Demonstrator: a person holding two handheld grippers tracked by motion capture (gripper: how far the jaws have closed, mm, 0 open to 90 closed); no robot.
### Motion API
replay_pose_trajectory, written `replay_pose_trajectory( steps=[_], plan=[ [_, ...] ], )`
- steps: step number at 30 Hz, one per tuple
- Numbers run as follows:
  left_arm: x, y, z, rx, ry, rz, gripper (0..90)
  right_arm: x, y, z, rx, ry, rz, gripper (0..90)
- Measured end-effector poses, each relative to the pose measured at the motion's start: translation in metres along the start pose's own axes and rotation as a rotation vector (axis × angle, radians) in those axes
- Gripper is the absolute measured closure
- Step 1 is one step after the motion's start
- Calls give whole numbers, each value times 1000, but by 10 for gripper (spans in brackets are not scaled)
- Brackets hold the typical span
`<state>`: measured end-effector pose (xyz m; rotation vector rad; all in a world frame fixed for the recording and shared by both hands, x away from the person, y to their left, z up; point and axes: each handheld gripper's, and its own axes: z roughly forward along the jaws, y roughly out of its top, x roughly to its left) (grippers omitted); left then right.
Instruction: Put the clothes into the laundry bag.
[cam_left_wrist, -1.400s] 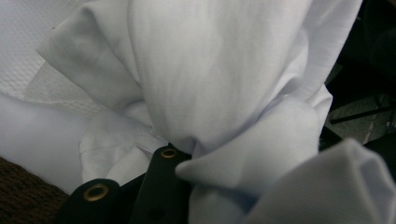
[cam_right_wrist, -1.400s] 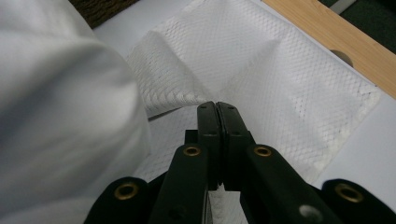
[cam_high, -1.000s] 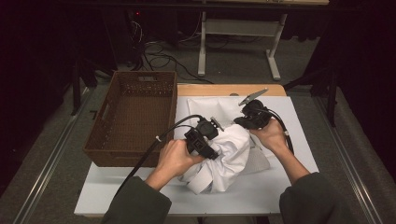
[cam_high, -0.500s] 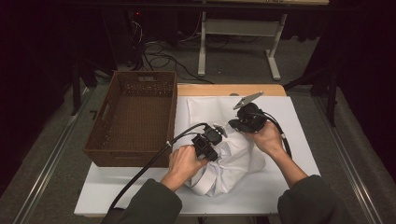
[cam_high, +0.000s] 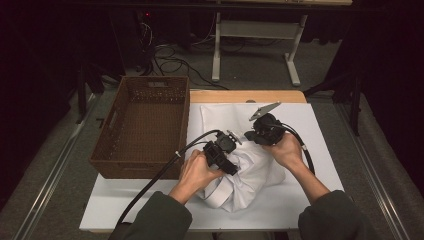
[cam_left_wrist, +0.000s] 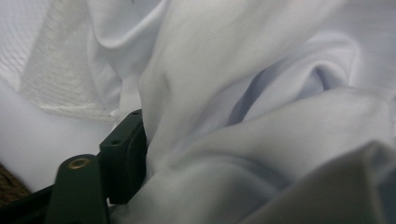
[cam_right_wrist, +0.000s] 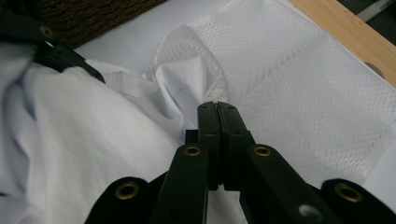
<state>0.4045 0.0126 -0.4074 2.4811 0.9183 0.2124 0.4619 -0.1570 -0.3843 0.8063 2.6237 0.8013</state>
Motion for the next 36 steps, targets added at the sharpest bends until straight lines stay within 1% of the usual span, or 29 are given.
replay_pose_trajectory(
  steps=[1, 3, 4, 5, 6, 7, 9, 10, 11, 12, 13, 15, 16, 17, 18, 19, 20, 21, 22, 23, 24, 25, 27, 28, 30, 31, 32, 33, 36],
  plan=[
    [0, 0, -5, -18, -10, 2, 271, 0, 0, 0, -1, 2, 6, 900],
    [0, -1, -13, -55, -10, 15, 282, 0, 0, 1, -1, 3, -1, 900],
    [0, -1, -16, -77, -11, 29, 293, 0, 0, 1, -1, 3, -1, 900],
    [-1, -2, -19, -112, -12, 47, 332, 0, 0, 1, -1, 4, 0, 900],
    [-2, -3, -22, -146, -23, 61, 397, 0, 0, 1, -1, 4, 2, 900],
    [-2, -3, -23, -167, -46, 66, 485, 0, 0, 1, 0, 4, 2, 900],
    [-3, -3, -21, -183, -58, 73, 639, 0, 1, 1, 0, 4, 5, 900],
    [-5, -3, -18, -186, -57, 79, 717, 0, 1, 1, -1, 4, 5, 900],
    [-6, -3, -15, -177, -66, 86, 785, 0, 1, 0, -2, 4, 0, 900],
    [-7, -2, -9, -160, -73, 85, 824, 1, 1, 0, -2, 6, 1, 900],
    [-7, -1, -2, -145, -85, 80, 844, 1, 1, -1, -7, 7, 2, 900],
    [-6, 2, 14, -99, -79, 59, 856, 2, 1, -1, -13, 12, -5, 900],
    [-3, 3, 23, -77, -71, 44, 858, 3, 1, -1, -19, 17, -1, 900],
    [0, 4, 35, -60, -60, 17, 859, 3, 1, -1, -21, 16, -4, 900],
    [3, 5, 41, -52, -44, 8, 860, 4, 0, -1, -27, 25, -1, 900],
    [7, 6, 50, -38, -16, -10, 860, 5, 0, -1, -25, 25, -1, 900],
    [12, 8, 57, -32, -2, -40, 860, 6, -1, -1, -21, 26, -4, 900],
    [18, 9, 63, -35, 2, -81, 860, 7, -1, -1, -19, 24, -11, 900],
    [20, 10, 66, -40, 4, -106, 858, 9, -1, -1, -11, 23, -16, 900],
    [21, 11, 66, -43, 7, -120, 854, 11, -1, -1, -8, 24, -11, 900],
    [22, 11, 65, -49, 14, -128, 847, 11, -1, -1, -4, 18, -27, 900],
    [21, 11, 62, -54, 28, -113, 828, 12, -1, 1, 0, 18, -24, 900],
    [20, 9, 54, -71, 46, -88, 724, 12, -2, 3, 1, 22, -19, 900],
    [20, 7, 48, -72, 52, -77, 653, 12, -3, 4, -5, 26, -19, 900],
    [22, 5, 35, -80, 33, -89, 530, 12, -8, 8, 4, 31, -10, 900],
    [23, 3, 29, -76, 25, -90, 491, 12, -10, 9, 10, 31, -3, 900],
    [24, 2, 22, -81, 16, -91, 455, 10, -13, 11, 6, 34, -11, 900],
    [25, 1, 15, -83, 7, -83, 427, 9, -14, 11, 1, 38, 3, 900],
    [26, -1, -5, -119, -4, -87, 346, 6, -17, 10, -8, 44, 17, 900]
  ],
)
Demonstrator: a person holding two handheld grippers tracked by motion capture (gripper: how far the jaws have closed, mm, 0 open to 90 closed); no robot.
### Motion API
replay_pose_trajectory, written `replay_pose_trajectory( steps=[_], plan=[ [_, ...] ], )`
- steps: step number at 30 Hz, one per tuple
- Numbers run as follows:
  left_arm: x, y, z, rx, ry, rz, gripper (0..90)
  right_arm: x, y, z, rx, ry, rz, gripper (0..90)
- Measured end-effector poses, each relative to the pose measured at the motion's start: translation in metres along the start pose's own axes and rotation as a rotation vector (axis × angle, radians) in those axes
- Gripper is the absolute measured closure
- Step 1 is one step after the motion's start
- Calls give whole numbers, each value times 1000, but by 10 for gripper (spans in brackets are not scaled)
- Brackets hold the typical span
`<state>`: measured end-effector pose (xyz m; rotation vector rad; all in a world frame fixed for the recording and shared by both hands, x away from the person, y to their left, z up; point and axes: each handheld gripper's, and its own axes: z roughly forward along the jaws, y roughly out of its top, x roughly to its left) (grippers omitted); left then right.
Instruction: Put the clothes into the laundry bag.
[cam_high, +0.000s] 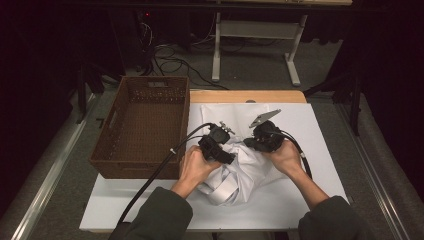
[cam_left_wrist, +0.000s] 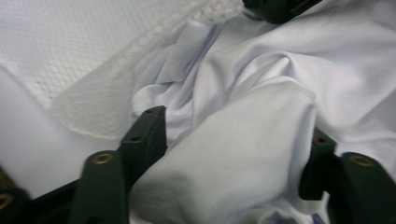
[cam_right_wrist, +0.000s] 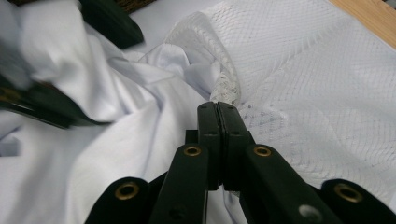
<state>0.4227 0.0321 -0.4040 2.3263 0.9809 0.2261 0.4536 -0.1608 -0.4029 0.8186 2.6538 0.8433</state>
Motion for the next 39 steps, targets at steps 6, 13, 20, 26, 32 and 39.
replay_pose_trajectory(
  steps=[6, 13, 20, 26, 32, 39],
  plan=[
    [1, -1, -32, -120, -31, -1, 357, -2, -2, -3, 4, -4, 0, 900],
    [3, -5, -1, -16, -41, 42, 599, 1, 1, -2, 7, -2, -4, 900],
    [-1, -7, 47, 85, -75, 51, 858, 2, 2, -3, -15, 4, 0, 900],
    [10, -3, 67, 82, -7, -36, 869, 9, 2, -8, -31, 17, -27, 900],
    [19, 2, 67, 66, 41, -94, 859, 12, -1, -4, -20, 25, -25, 900],
    [14, 4, 19, 54, 23, -53, 536, 7, -6, -1, -8, 28, -18, 900]
  ],
)
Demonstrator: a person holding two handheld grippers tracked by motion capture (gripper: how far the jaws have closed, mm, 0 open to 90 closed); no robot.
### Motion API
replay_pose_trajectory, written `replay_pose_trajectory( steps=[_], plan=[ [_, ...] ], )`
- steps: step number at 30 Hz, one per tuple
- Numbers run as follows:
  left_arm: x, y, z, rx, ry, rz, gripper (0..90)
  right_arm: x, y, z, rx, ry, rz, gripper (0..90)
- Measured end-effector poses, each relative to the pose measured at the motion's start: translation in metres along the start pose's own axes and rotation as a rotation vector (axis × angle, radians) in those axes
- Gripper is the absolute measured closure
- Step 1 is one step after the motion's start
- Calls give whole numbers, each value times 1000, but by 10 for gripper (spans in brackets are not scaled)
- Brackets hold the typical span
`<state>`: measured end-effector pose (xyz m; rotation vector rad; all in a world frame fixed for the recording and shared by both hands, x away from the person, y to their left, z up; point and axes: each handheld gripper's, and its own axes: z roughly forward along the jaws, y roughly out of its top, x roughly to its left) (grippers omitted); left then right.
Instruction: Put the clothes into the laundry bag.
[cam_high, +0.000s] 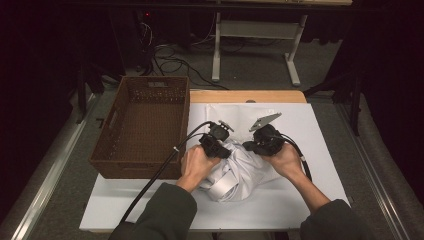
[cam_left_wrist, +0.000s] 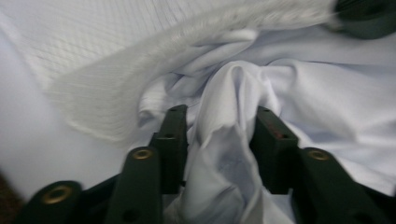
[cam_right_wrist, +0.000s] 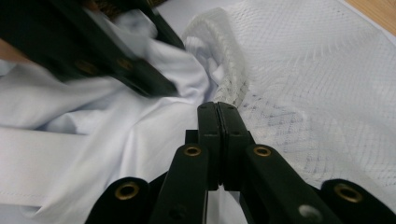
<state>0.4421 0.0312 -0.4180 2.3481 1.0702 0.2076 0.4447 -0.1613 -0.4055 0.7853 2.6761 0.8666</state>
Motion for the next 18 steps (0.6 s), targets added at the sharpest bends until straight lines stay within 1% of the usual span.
replay_pose_trajectory(
  steps=[2, 3, 4, 5, 7, 8, 9, 11, 12, 14, 15, 16, 17, 18],
  plan=[
    [3, 0, -18, -20, -10, -12, 477, 0, -1, -1, -3, -1, 5, 900],
    [5, 0, -26, -26, -5, -17, 452, 0, 0, -1, -4, -4, 11, 900],
    [7, -1, -30, -25, 3, -17, 434, 0, 0, -1, -5, -5, 13, 900],
    [9, -2, -32, -19, 14, -19, 419, 0, 0, 0, -7, -3, 1, 900],
    [11, -3, -29, 4, 26, -24, 406, 1, 1, 1, -3, -5, 7, 900],
    [12, -3, -25, 21, 36, -23, 401, 2, 1, 1, 1, -10, 8, 900],
    [14, -3, -17, 39, 44, -24, 395, 3, 2, 1, 2, -12, 7, 900],
    [16, -2, -4, 69, 47, -30, 383, 4, 2, 0, 1, -15, -2, 900],
    [18, -2, 5, 81, 50, -42, 377, 3, 2, 0, 3, -14, 3, 900],
    [24, -1, 24, 118, 32, -70, 363, 0, 0, 0, 3, -9, 5, 900],
    [25, 0, 32, 135, 34, -90, 349, 0, 0, 0, 1, -9, 11, 900],
    [26, 0, 36, 142, 34, -93, 332, -1, 0, -1, 3, -9, 16, 900],
    [27, 1, 42, 148, 22, -106, 328, -2, 0, 0, 1, -9, 16, 900],
    [27, 0, 47, 153, 21, -125, 315, -2, 0, 0, 0, -11, 18, 900]
  ],
)
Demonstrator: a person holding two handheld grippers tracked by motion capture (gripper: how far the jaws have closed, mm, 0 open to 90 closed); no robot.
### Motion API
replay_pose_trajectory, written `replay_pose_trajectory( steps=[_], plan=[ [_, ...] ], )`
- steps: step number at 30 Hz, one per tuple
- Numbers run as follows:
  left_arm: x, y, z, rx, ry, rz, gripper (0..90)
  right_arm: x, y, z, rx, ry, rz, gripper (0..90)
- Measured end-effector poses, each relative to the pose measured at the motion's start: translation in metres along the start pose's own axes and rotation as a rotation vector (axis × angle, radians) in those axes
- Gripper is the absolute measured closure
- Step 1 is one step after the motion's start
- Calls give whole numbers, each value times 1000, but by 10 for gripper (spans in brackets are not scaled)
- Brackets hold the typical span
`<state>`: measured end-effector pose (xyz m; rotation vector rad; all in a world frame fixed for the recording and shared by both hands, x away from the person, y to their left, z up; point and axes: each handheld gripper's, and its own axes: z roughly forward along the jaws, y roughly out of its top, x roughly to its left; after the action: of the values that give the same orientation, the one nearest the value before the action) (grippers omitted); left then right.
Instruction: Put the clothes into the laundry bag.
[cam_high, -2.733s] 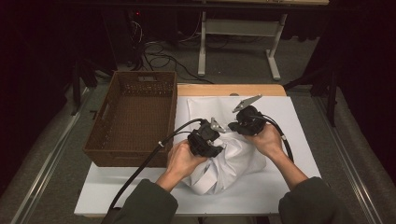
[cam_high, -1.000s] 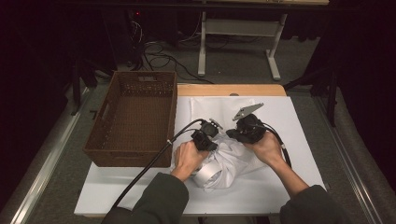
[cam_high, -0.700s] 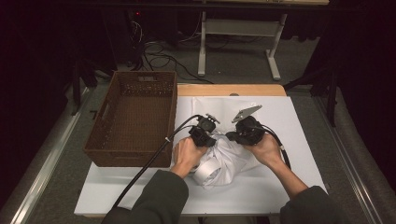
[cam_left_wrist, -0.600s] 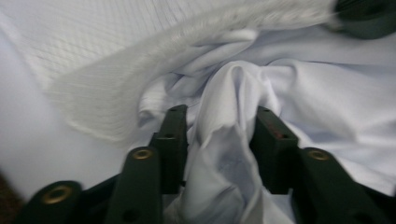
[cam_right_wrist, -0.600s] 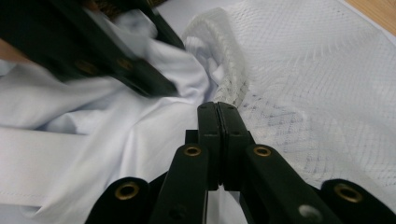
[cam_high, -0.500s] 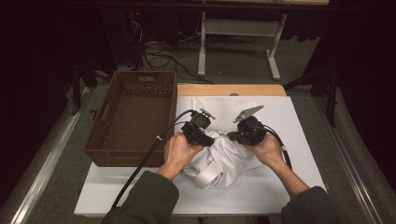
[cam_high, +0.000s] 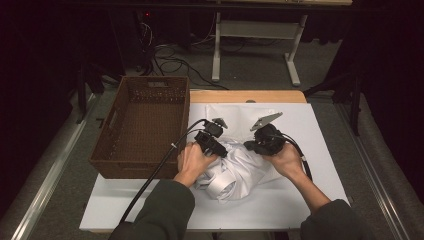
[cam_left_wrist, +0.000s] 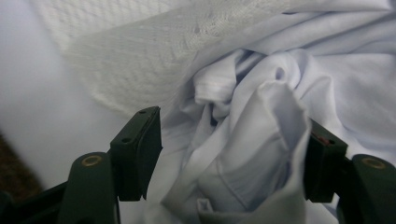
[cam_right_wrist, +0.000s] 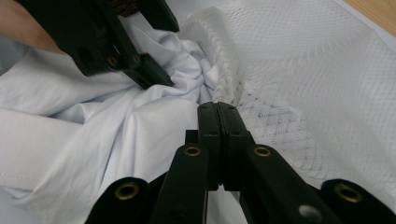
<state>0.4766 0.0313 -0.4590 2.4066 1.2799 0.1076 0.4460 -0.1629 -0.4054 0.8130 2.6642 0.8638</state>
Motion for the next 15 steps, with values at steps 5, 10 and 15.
replay_pose_trajectory(
  steps=[5, 10, 15],
  plan=[
    [4, 0, 10, 19, -31, -21, 302, 0, 0, 1, 2, 1, 2, 900],
    [1, -2, 6, -26, -111, 20, 663, -1, 2, 3, 7, -2, 1, 900],
    [-5, -7, -12, -91, -96, 70, 821, 0, 3, 5, 15, -4, 13, 900]
  ],
)
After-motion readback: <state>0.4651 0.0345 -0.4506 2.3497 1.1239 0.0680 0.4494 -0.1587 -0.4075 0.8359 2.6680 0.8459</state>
